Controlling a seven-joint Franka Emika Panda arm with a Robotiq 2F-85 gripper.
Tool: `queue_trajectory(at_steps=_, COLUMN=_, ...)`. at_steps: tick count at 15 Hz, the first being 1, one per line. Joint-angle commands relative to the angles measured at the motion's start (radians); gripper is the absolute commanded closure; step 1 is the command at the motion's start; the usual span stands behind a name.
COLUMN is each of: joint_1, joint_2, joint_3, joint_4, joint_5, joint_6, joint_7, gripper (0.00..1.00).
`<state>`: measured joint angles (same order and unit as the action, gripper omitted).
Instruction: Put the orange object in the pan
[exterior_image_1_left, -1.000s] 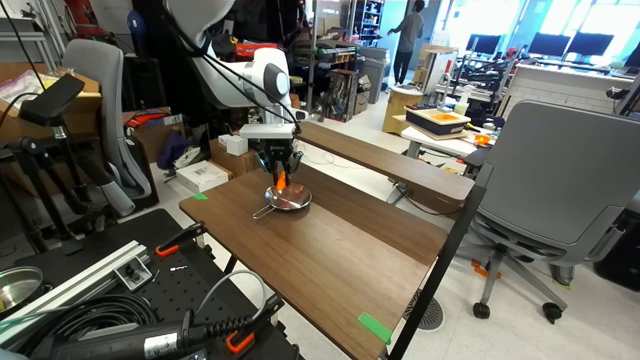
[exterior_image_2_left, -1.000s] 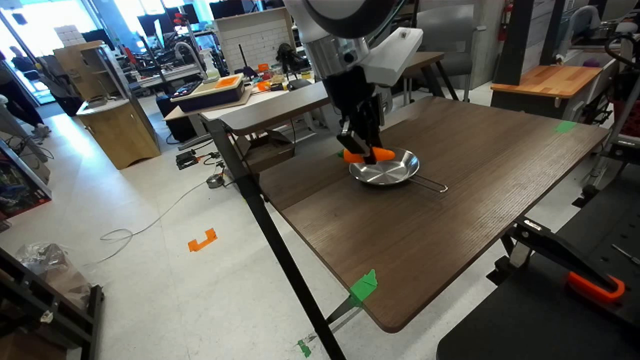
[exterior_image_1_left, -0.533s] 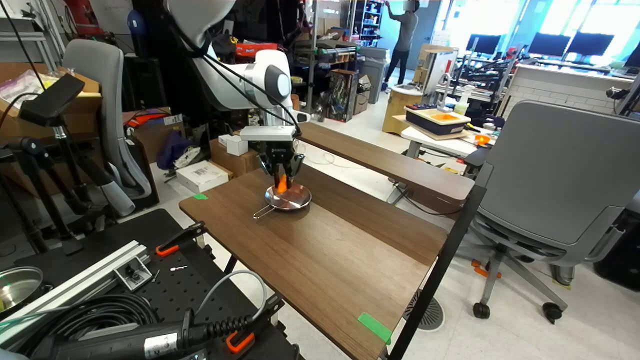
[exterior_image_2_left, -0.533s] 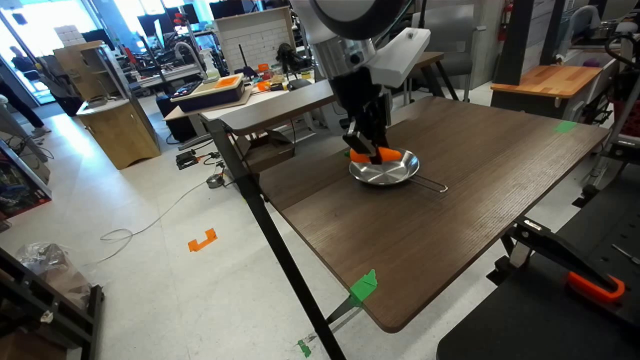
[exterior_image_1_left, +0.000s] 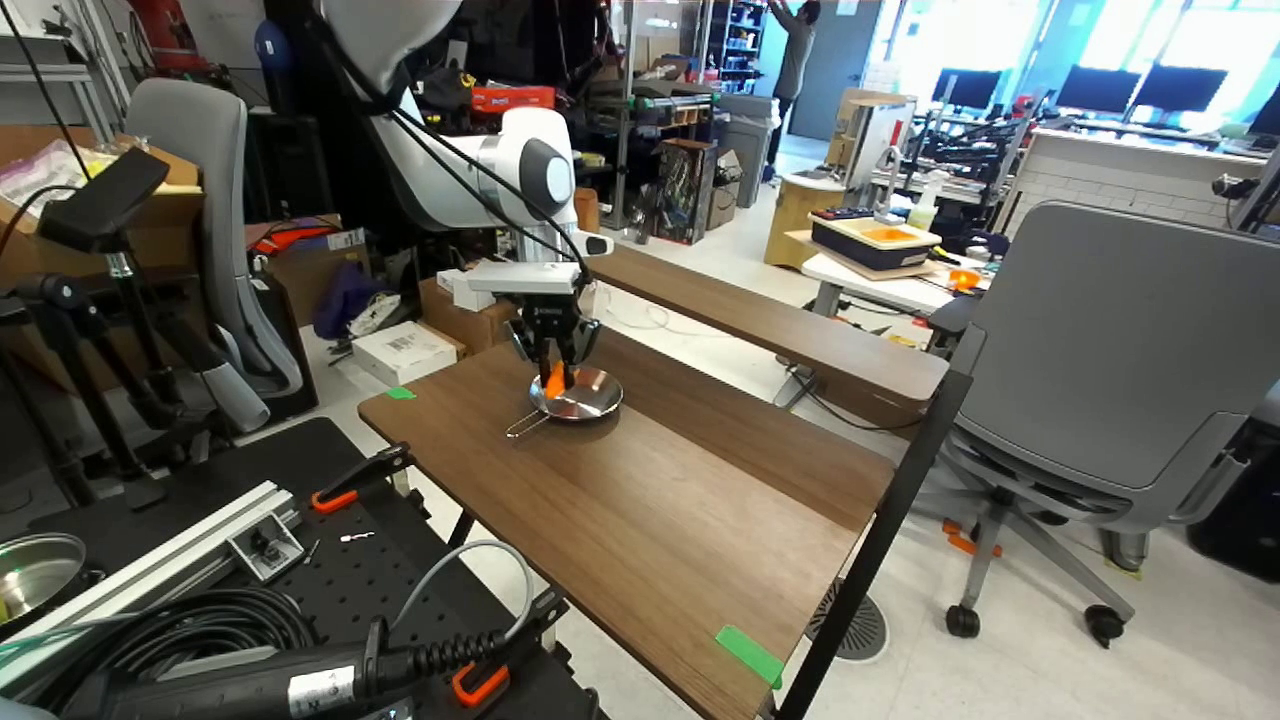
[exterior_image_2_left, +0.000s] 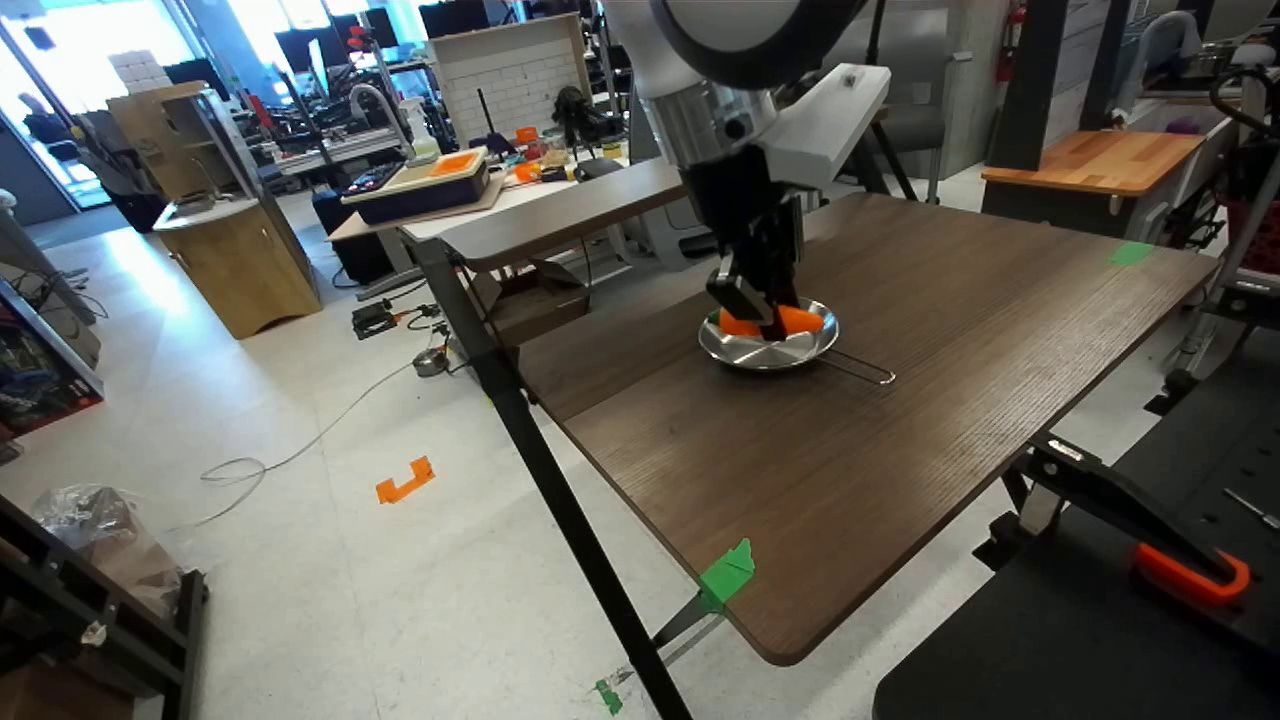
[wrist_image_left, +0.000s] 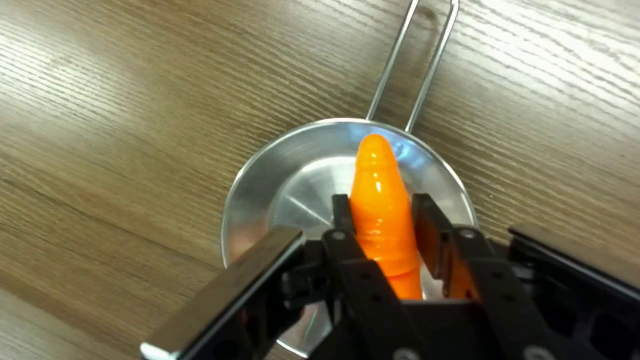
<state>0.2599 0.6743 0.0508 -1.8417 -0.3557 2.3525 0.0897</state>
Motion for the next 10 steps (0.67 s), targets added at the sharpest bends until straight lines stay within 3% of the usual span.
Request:
queue_trajectory(at_steps=1, joint_1=0.009, joint_2=-0.046, joint_3=-0.017, joint_4=-0.059, joint_5=-0.011, joint_6=0.029, joint_7=0.010, gripper=0.41)
queue_trajectory(at_steps=2, joint_1=0.007, joint_2=-0.007, joint_3=-0.009, joint_4=-0.011, joint_5=0.005, joint_6=0.002, joint_7=0.001, gripper=0.65)
queue_trajectory(at_steps=6, joint_1=0.006, joint_2=-0.016, joint_3=-0.011, joint_4=-0.022, joint_5=0.003, joint_6=0.002, joint_7=0.003, gripper=0.41)
queue_trajectory(at_steps=10, joint_1=0.006, joint_2=-0.016, joint_3=-0.011, joint_4=-0.022, joint_5=0.003, joint_6=0.002, joint_7=0.003, gripper=0.41)
